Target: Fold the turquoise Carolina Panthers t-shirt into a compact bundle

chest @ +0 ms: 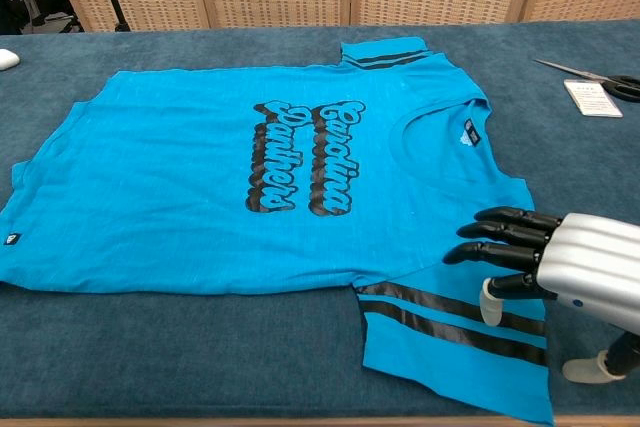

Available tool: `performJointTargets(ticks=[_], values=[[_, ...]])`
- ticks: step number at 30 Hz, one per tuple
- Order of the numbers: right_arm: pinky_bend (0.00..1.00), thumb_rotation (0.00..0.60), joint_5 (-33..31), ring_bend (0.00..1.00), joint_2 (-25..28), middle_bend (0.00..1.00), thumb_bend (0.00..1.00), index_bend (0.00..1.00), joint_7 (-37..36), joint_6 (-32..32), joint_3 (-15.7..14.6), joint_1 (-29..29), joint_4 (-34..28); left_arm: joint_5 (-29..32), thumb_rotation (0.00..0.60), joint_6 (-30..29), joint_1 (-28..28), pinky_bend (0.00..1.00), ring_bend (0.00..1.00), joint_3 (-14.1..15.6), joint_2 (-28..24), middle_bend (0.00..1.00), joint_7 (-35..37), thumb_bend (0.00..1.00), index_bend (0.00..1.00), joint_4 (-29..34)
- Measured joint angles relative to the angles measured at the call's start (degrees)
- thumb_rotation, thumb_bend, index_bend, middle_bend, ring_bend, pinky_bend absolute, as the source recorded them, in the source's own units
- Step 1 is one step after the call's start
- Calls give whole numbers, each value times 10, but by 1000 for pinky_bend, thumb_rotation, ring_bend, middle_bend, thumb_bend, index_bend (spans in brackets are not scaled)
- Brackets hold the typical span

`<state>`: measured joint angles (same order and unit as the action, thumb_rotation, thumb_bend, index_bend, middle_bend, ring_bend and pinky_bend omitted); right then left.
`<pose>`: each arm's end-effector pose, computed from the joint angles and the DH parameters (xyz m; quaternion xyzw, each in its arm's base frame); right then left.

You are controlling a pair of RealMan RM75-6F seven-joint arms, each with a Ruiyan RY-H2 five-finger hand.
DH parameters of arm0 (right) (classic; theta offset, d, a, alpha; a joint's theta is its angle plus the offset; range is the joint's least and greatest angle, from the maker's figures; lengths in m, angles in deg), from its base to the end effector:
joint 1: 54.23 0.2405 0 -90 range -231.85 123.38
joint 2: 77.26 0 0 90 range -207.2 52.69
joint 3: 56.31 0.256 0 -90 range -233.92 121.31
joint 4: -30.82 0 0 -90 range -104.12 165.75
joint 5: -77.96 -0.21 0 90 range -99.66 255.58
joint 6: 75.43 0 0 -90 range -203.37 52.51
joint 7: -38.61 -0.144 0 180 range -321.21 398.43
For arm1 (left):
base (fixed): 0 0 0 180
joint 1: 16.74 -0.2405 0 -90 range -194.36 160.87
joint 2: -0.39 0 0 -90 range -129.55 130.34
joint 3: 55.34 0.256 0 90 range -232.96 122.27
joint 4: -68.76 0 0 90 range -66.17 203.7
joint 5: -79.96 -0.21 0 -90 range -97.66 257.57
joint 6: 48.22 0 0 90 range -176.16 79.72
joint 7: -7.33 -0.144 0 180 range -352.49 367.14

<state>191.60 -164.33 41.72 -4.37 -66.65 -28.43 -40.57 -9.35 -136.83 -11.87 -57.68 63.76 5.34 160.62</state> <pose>-0.2371 -0.1990 -0.0234 0.8685 -0.2012 0.3715 0.2593 -0.3031 0.1789 0.1675 -0.6107 -0.3424 -0.3991 0.5920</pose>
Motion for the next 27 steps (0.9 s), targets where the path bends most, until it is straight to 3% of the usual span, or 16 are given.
performJointTargets(ticks=[15,27], values=[[0,600,-19,0,-11,144,64,436,-5,9,11,7,-18,2,600,2,0,0,0,0,-1,0,1,0,0,1],[0,600,-28,0,-23,144,387,474,20,-13,8,15,-19,2,600,0,0,0,0,-1,-3,0,5,0,0,2]])
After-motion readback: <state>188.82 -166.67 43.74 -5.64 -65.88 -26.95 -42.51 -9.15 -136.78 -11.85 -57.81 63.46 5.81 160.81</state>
